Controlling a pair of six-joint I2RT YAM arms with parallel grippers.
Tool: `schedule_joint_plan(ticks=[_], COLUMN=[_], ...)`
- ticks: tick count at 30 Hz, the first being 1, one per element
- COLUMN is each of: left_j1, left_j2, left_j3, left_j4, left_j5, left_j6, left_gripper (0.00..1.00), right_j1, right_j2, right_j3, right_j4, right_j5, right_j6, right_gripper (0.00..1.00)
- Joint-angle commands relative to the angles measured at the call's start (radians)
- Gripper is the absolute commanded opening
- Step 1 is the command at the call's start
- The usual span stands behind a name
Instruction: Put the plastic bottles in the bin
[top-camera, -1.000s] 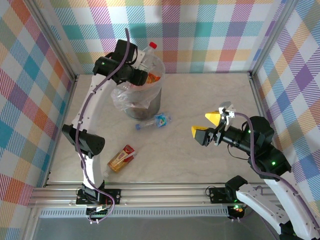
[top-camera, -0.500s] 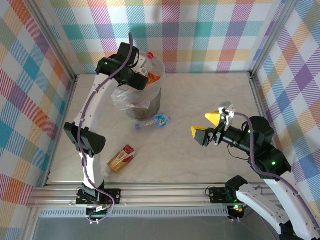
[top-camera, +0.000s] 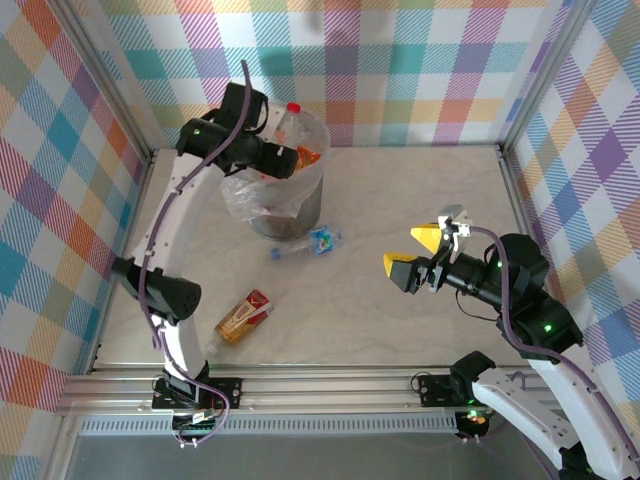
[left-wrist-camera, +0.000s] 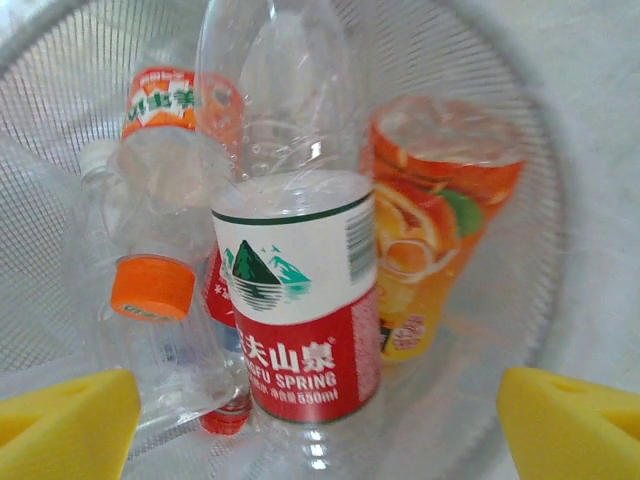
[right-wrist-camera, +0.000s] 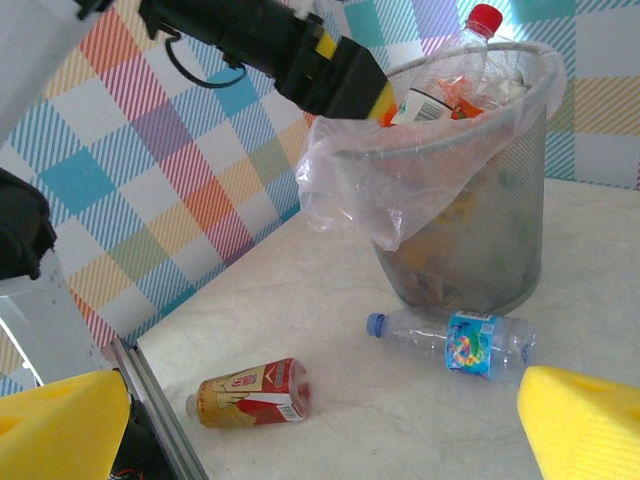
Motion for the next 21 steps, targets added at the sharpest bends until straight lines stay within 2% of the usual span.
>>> schedule_joint_plan(ticks=[1,2,8,15,19,21], left_j1=[0.006,0.006,-0.006,-0.068,-0.103,-0.126], left_j2=[-0.112,-0.135,-0.308,-0.565,-0.669,-0.7], left_j3=[-0.057,-0.081,-0.328,-0.712,-0.863,-0.922], left_j4=[0.084,0.093,0.124,0.132,0.143,0.139], left_j5=[0.095,0.116,0.132,0.036,0.01,-0.038], left_j6=[-0.038,-0.042,-0.088,-0.168,-0.238,-0.281], left_gripper=[0.97,1.0,1.0,1.0,1.0,1.0], right_j1=[0.004,0.004,0.005,0.004,0.004,0.004], right_j2=[-0.005,-0.002,0.006,0.013,0.01,0.014], right_j3=[-0.01,-0.01,-0.011,-0.021,-0.036,-0.044], right_j4=[0.017,0.017,0.006,-0.007,0.007,0.009], right_j5=[-0.032,-0.04,-0.101,-0.15,-0.162,-0.162], right_j6=[-0.004,-0.004,-0.005,-0.004,0.006,0.009], right_gripper=[1.0,1.0,1.0,1.0,1.0,1.0])
